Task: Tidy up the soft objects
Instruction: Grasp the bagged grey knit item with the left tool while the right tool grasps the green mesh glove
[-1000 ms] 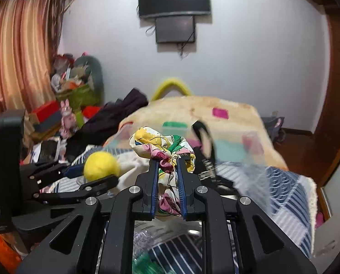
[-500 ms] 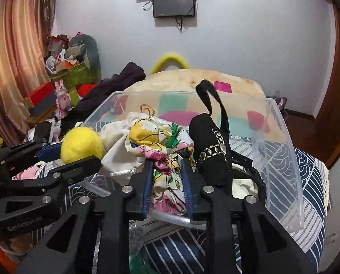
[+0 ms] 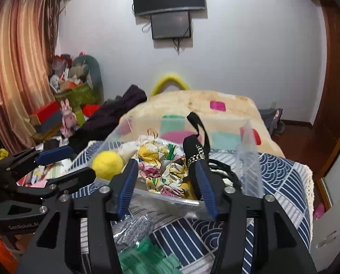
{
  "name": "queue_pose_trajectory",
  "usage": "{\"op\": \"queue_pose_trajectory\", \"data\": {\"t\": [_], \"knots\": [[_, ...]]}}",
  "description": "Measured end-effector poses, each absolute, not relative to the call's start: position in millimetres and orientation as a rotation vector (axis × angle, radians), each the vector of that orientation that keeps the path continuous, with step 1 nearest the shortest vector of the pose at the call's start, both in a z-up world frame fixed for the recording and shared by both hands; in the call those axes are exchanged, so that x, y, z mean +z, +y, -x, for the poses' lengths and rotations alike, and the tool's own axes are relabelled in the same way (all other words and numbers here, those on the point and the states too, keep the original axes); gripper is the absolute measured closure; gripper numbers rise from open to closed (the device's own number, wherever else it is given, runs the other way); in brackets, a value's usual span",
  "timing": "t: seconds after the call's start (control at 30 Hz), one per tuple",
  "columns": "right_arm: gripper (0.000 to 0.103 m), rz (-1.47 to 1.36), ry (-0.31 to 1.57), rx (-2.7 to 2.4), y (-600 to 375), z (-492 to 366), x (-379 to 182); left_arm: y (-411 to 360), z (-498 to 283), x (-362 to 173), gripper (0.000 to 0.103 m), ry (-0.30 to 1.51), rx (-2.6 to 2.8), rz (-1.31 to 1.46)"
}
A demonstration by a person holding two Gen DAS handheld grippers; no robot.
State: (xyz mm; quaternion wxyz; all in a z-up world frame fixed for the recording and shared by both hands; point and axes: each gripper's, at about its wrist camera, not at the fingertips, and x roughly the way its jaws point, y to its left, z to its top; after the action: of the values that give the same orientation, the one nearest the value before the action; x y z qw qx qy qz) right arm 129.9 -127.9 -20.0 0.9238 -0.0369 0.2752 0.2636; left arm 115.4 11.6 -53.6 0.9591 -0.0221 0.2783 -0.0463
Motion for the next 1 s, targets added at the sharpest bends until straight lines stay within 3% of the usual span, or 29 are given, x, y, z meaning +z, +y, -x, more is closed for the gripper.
{"op": "queue_pose_trajectory", "data": {"t": [0.13, 0.3, 0.73, 0.87, 1.0], "knots": [[0.047, 0.074, 0.545, 0.539, -132.4, -115.1, -16.7, 12.6, -96.4, -48.1, 0.015, 0.544, -0.085, 0.043], [0.046, 0.091, 0.563, 0.529, -135.6, -98.3, -28.7, 12.6, -80.2, -51.8, 0.009, 0.545, -0.087, 0.058], [0.045, 0.065, 0.81, 0.6, -137.1, -93.0, -104.3, -7.0, -100.2, -103.1, 0.008, 0.715, -0.126, 0.078], [0.045, 0.123, 0.804, 0.59, -130.2, -90.1, -117.5, -8.7, -106.6, -116.0, 0.008, 0.751, -0.133, 0.09], [0.065, 0.162, 0.771, 0.566, -130.9, -84.9, -115.3, -15.9, -119.4, -128.9, 0.008, 0.801, -0.167, 0.114]]}}
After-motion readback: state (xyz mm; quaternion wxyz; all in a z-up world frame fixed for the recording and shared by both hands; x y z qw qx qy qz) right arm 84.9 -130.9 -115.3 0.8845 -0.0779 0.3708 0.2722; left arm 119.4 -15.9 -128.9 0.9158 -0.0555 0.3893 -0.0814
